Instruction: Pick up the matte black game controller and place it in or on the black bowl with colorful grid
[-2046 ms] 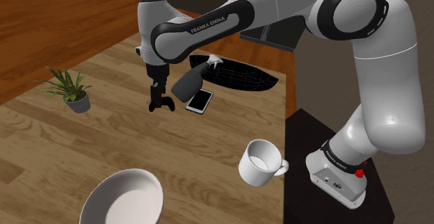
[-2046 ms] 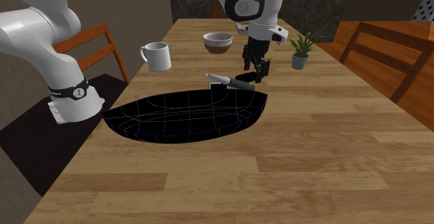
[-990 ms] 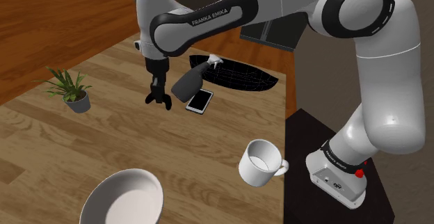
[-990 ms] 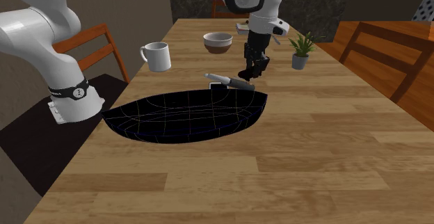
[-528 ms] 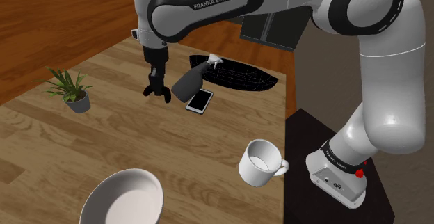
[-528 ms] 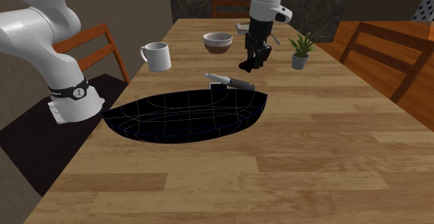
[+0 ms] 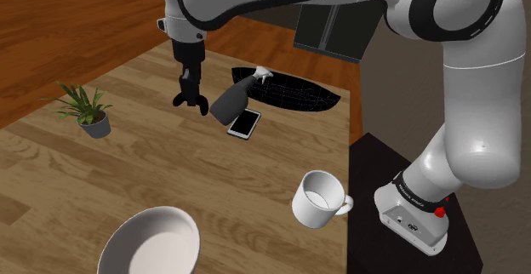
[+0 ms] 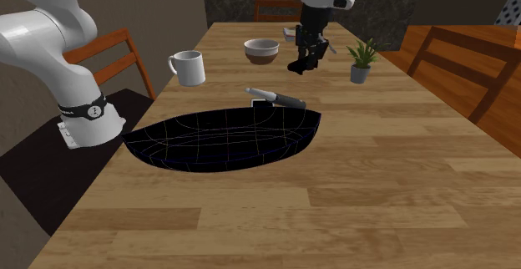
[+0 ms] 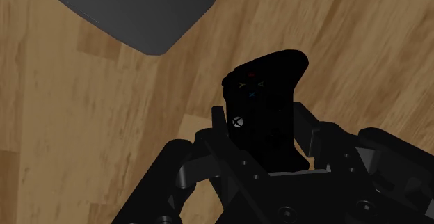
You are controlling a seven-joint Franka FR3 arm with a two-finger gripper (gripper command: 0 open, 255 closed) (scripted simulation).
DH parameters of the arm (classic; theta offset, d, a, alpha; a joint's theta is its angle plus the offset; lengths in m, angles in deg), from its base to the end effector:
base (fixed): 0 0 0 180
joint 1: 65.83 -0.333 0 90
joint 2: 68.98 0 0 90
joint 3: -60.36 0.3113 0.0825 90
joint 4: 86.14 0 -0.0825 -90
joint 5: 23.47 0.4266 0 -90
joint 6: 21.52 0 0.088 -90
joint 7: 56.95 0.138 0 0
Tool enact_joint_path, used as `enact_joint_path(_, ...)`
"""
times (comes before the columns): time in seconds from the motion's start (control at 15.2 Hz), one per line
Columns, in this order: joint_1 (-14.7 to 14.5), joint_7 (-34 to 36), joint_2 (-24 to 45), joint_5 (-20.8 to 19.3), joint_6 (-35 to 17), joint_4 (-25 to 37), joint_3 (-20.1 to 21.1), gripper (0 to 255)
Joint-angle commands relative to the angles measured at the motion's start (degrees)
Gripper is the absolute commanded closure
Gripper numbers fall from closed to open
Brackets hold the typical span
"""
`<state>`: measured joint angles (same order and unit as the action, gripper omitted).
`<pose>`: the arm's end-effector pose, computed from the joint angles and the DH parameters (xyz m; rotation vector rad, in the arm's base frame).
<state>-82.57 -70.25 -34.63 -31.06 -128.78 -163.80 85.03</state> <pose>0.6030 0.4410 0.3451 -2.7135 -1.3663 0.0860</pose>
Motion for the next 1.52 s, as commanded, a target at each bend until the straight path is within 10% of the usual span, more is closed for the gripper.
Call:
enact_joint_path(0.0,0.03,-0.10,-0.36,0.15,1.36,1.01,0.08,255)
enact_joint_path(0.79,-0.77,0.03,-1.06,0.49,9.60,8.73,0.43,255)
enact_joint_path(1.45,12.37,-12.07,-18.10,6.91,3.26,-14.60,-0.45,255)
